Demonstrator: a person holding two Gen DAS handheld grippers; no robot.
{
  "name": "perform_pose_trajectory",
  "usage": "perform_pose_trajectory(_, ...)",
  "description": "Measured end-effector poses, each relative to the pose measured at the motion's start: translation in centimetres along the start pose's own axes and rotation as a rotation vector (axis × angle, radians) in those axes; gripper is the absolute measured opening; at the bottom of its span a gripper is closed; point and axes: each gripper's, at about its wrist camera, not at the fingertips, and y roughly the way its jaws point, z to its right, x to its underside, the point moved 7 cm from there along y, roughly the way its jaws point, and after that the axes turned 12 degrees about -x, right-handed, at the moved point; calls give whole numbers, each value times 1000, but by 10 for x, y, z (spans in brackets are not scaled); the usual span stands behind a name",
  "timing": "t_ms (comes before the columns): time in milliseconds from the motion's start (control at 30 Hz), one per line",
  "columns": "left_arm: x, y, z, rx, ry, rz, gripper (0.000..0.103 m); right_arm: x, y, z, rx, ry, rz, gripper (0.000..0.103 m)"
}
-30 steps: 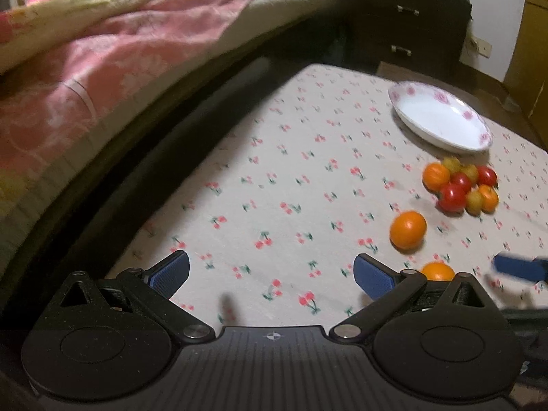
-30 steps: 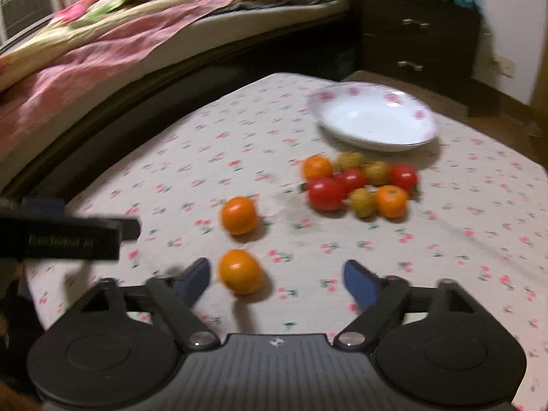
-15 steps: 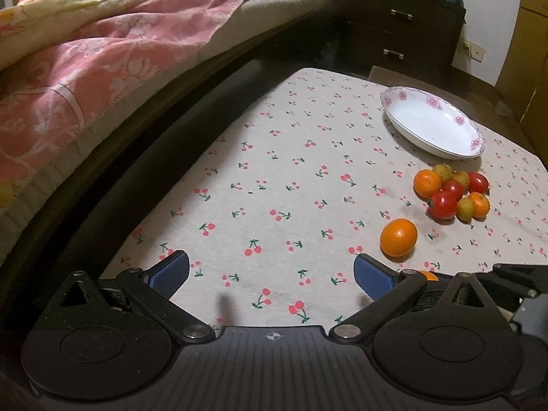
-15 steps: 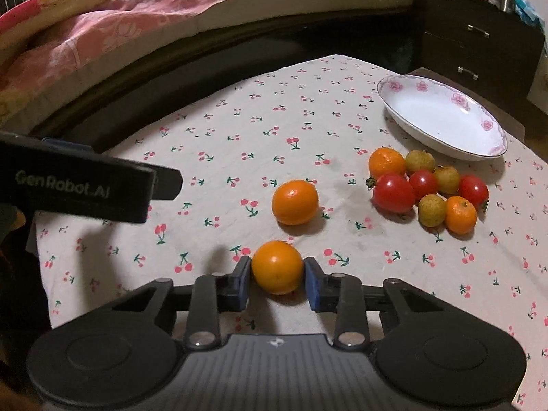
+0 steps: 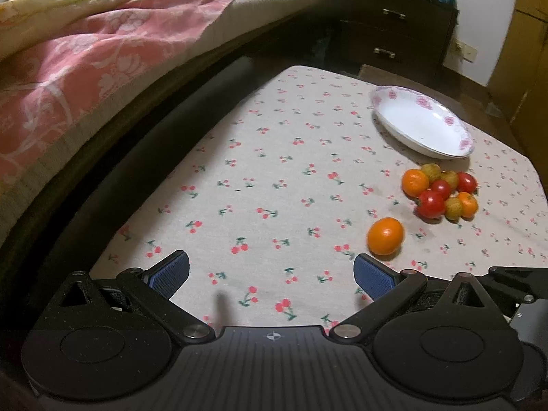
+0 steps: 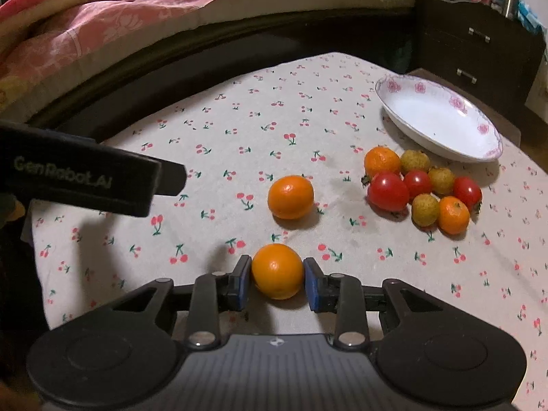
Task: Organize fruits
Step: 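Grasp one orange with the right gripper while the left gripper grasps the other orange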
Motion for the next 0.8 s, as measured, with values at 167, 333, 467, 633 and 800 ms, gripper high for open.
perform_pose_trajectory(167,-5,-7,22,133,26,48,101,3,-32,19,36,20,13,35)
perform_pose_trajectory(333,-6,-5,63,160,190,69,85,10,-59,56,63,143,45,35)
perform_pose_trajectory(467,-13,9,77,171,221,59,83,13,-67,69,48,204,74,35)
perform_pose_trajectory(633,-11,25,92,199,237,10,68,11,-68,73,25,221,84,35)
perform_pose_trajectory(800,-5,35,100,217,253,-32,58,10,-71,79,12,255,90,35)
